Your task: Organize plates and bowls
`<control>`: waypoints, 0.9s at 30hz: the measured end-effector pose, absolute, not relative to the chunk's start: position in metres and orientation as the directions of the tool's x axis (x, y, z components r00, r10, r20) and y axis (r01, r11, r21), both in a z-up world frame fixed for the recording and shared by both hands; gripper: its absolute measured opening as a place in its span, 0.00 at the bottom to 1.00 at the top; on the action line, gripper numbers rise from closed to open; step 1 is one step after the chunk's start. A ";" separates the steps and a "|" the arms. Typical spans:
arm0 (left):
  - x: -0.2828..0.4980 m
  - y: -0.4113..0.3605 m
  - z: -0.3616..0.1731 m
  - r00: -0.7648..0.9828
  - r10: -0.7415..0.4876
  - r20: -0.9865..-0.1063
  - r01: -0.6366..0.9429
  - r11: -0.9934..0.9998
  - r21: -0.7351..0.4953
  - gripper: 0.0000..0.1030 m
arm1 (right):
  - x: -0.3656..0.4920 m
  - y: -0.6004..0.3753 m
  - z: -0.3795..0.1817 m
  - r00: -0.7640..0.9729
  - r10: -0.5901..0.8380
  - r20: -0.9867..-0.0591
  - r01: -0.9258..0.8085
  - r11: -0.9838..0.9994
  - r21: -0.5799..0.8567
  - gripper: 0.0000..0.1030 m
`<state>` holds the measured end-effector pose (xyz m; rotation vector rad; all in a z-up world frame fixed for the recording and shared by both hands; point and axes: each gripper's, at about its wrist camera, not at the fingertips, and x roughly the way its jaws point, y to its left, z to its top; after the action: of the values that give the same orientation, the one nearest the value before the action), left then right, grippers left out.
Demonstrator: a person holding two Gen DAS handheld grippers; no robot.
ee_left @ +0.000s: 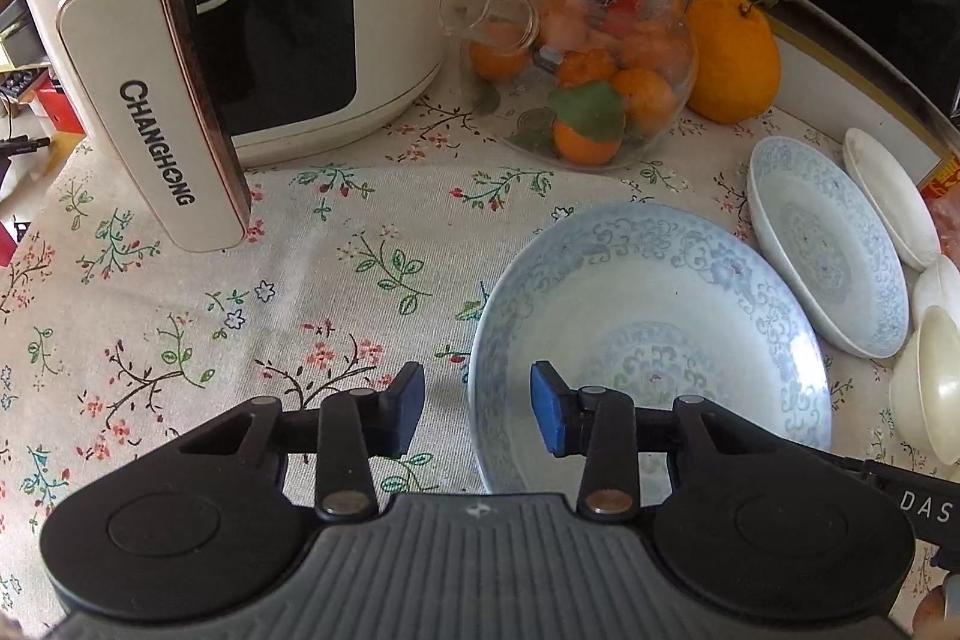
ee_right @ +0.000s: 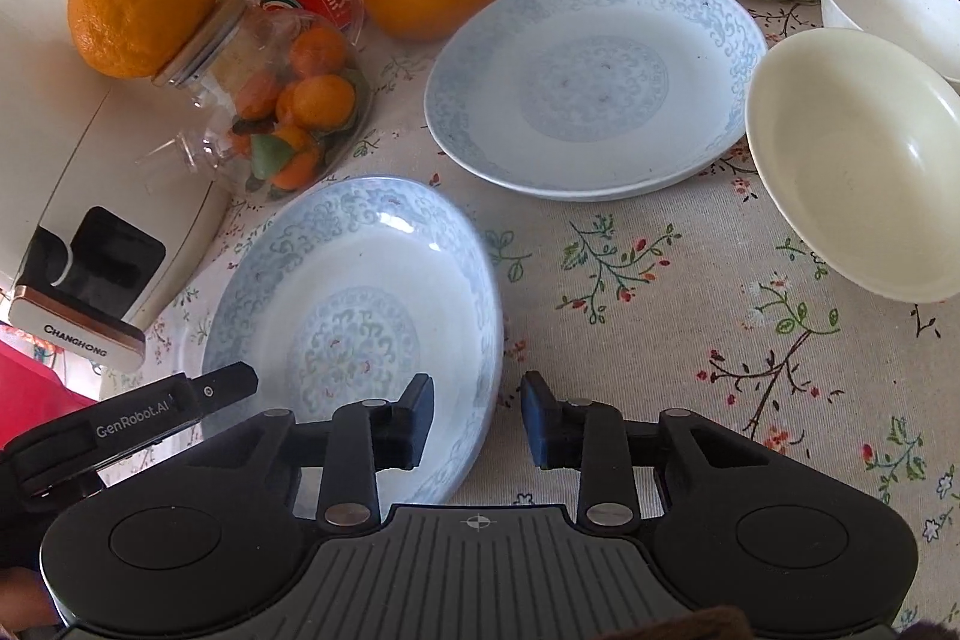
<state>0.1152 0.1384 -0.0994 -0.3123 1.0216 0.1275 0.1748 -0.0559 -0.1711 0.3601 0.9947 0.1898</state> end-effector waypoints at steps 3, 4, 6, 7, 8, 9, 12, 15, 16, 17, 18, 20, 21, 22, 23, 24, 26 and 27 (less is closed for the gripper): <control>0.116 0.139 -0.102 0.538 -0.062 -0.840 -0.243 0.943 -0.226 0.32 | 0.177 -0.049 -0.171 0.551 0.310 -0.774 -0.032 0.935 0.352 0.22; 0.117 0.137 -0.102 0.544 -0.065 -0.837 -0.232 0.947 -0.224 0.29 | 0.177 -0.046 -0.171 0.554 0.303 -0.775 -0.045 0.941 0.335 0.21; 0.118 0.133 -0.102 0.558 -0.075 -0.826 -0.210 0.951 -0.228 0.26 | 0.177 -0.042 -0.170 0.567 0.287 -0.772 -0.063 0.950 0.307 0.23; 0.118 0.131 -0.102 0.560 -0.068 -0.826 -0.210 0.952 -0.221 0.27 | 0.177 -0.041 -0.170 0.569 0.283 -0.772 -0.064 0.952 0.301 0.23; 0.118 0.129 -0.101 0.562 -0.059 -0.825 -0.211 0.954 -0.212 0.27 | 0.177 -0.041 -0.170 0.571 0.279 -0.772 -0.063 0.953 0.298 0.23; 0.118 0.128 -0.101 0.563 -0.054 -0.825 -0.214 0.954 -0.209 0.27 | 0.176 -0.041 -0.169 0.575 0.275 -0.771 -0.065 0.954 0.293 0.23; 0.119 0.129 -0.101 0.566 -0.043 -0.823 -0.216 0.956 -0.199 0.27 | 0.174 -0.039 -0.170 0.591 0.270 -0.760 -0.077 0.957 0.280 0.24; 0.119 0.129 -0.101 0.568 -0.037 -0.822 -0.209 0.960 -0.188 0.26 | 0.174 -0.043 -0.170 0.595 0.287 -0.751 -0.081 0.951 0.299 0.24; 0.119 0.129 -0.101 0.568 -0.037 -0.822 -0.209 0.960 -0.187 0.26 | 0.175 -0.043 -0.170 0.596 0.290 -0.748 -0.082 0.949 0.303 0.23; 0.120 0.130 -0.101 0.568 -0.037 -0.822 -0.211 0.959 -0.189 0.25 | 0.174 -0.044 -0.170 0.598 0.293 -0.746 -0.083 0.948 0.306 0.23; 0.118 0.130 -0.101 0.569 -0.039 -0.821 -0.212 0.958 -0.193 0.25 | 0.174 -0.044 -0.170 0.600 0.294 -0.744 -0.082 0.948 0.308 0.22; 0.117 0.130 -0.101 0.570 -0.041 -0.820 -0.215 0.956 -0.197 0.24 | 0.173 -0.044 -0.169 0.602 0.297 -0.741 -0.081 0.946 0.313 0.21; 0.116 0.130 -0.101 0.571 -0.040 -0.820 -0.217 0.956 -0.198 0.24 | 0.173 -0.044 -0.170 0.603 0.298 -0.740 -0.080 0.945 0.316 0.21; 0.116 0.130 -0.100 0.574 -0.038 -0.818 -0.215 0.957 -0.196 0.24 | 0.173 -0.044 -0.170 0.604 0.300 -0.739 -0.076 0.944 0.321 0.21; 0.116 0.129 -0.101 0.578 -0.036 -0.815 -0.210 0.959 -0.192 0.24 | 0.174 -0.045 -0.170 0.602 0.303 -0.739 -0.069 0.942 0.330 0.21; 0.115 0.129 -0.101 0.585 -0.035 -0.811 -0.206 0.960 -0.190 0.23 | 0.174 -0.046 -0.170 0.599 0.307 -0.739 -0.063 0.939 0.339 0.20; 0.114 0.129 -0.101 0.591 -0.039 -0.806 -0.207 0.958 -0.197 0.23 | 0.175 -0.049 -0.170 0.594 0.315 -0.740 -0.051 0.933 0.356 0.19; 0.113 0.130 -0.101 0.594 -0.046 -0.803 -0.207 0.956 -0.208 0.22 | 0.176 -0.051 -0.170 0.591 0.322 -0.740 -0.048 0.930 0.365 0.19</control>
<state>0.1133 0.1304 -0.1011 -0.2944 0.9333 0.0953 0.1756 -0.0507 -0.1702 0.3239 0.9176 0.2195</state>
